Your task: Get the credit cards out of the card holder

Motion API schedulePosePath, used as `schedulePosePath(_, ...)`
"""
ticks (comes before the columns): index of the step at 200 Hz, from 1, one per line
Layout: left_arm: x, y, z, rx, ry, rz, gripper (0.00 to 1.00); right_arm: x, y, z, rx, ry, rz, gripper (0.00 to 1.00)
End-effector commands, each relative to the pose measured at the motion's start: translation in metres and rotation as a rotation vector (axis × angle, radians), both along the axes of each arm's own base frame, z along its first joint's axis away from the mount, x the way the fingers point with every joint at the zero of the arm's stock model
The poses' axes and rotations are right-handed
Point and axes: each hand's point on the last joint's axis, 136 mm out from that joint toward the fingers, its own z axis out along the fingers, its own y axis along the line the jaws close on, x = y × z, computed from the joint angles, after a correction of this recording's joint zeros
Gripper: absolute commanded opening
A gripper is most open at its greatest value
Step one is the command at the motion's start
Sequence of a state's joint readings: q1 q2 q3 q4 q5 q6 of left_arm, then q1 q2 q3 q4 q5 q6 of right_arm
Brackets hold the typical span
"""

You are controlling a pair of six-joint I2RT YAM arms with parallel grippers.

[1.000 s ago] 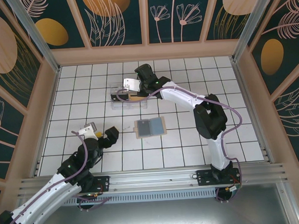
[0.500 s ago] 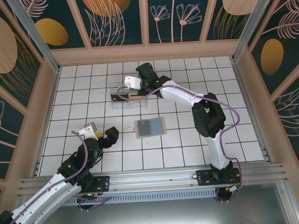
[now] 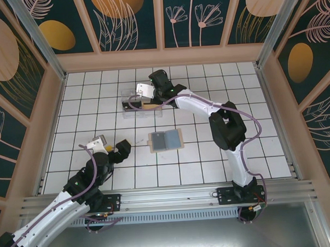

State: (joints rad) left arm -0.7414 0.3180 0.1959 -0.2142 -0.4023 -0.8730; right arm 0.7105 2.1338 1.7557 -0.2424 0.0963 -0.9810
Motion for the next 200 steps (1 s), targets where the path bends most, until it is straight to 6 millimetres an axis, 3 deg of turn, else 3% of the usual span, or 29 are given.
schedulePosePath(1, 0.0, 0.004, -0.006, 0.02, 0.005, 0.015, 0.99, 0.006, 0.0, -0.009, -0.007, 0.008, -0.029, 0.0)
schedulePosePath(61, 0.0, 0.004, -0.006, 0.02, 0.005, 0.013, 0.99, 0.007, 0.0, -0.007, 0.0, 0.002, -0.033, 0.11)
schedulePosePath(132, 0.0, 0.003, -0.007, 0.022, 0.009, 0.009, 0.99, 0.037, -0.008, 0.003, 0.016, -0.11, -0.154, 0.24)
schedulePosePath(200, 0.0, 0.004, -0.008, 0.021, 0.01, 0.01, 0.99, 0.045, -0.014, 0.035, 0.123, -0.121, -0.221, 0.39)
